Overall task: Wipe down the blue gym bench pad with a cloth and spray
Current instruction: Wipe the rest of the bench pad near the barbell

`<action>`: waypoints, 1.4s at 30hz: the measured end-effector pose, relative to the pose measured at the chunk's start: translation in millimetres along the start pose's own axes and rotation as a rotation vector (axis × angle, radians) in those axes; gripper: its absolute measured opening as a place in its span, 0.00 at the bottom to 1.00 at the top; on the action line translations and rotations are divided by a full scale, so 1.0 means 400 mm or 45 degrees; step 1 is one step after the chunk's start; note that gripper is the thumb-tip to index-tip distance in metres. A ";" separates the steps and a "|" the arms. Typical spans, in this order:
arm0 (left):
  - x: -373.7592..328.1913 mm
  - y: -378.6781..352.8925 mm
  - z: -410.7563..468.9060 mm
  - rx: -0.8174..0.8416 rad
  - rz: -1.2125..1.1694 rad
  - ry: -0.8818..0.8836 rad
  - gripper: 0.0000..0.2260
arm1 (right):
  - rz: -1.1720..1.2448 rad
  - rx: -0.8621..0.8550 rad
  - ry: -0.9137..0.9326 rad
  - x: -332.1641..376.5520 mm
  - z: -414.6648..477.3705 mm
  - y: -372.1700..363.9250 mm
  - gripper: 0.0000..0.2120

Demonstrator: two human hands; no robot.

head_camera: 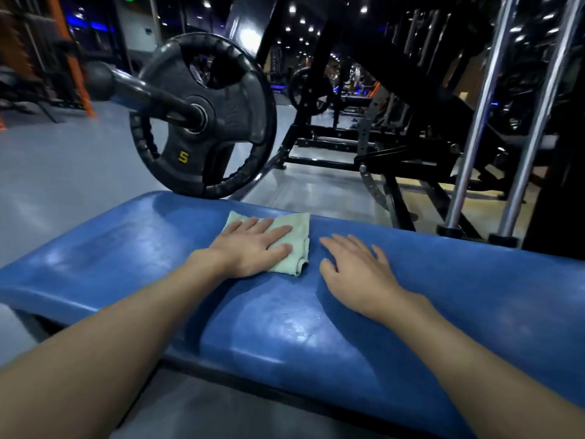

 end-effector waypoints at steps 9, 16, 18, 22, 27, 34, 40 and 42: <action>0.246 0.019 -0.013 -0.015 0.011 0.168 0.26 | -0.099 0.164 0.039 0.156 0.069 -0.097 0.28; 0.463 0.043 -0.060 0.012 0.015 0.363 0.36 | -0.148 0.152 0.023 0.154 0.071 -0.102 0.28; 0.496 0.051 -0.082 0.001 0.002 0.410 0.39 | -0.147 0.144 0.027 0.154 0.070 -0.102 0.28; 0.540 0.063 -0.130 -0.044 0.007 0.461 0.36 | -0.133 0.127 0.034 0.154 0.066 -0.100 0.28; 0.561 0.061 -0.181 -0.046 0.022 0.523 0.41 | -0.071 0.083 0.051 0.155 0.064 -0.095 0.27; 0.508 0.043 -0.250 0.008 0.108 0.506 0.32 | -0.006 0.012 0.071 0.079 0.014 -0.029 0.25; 0.421 0.022 -0.264 0.040 0.110 0.489 0.39 | -0.134 0.113 -0.153 -0.051 -0.073 -0.015 0.30; 0.366 0.020 -0.263 0.046 0.110 0.465 0.37 | -0.081 0.078 -0.130 -0.049 -0.073 -0.020 0.29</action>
Point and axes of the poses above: each hand's wrist, its own z-axis towards the middle knuckle, its own y-axis out of the back of the hand, x = y × z, the point moved 3 cm from there along z, towards the middle knuckle, and after that the axes turned 2 degrees about z, right-handed, at the moved point
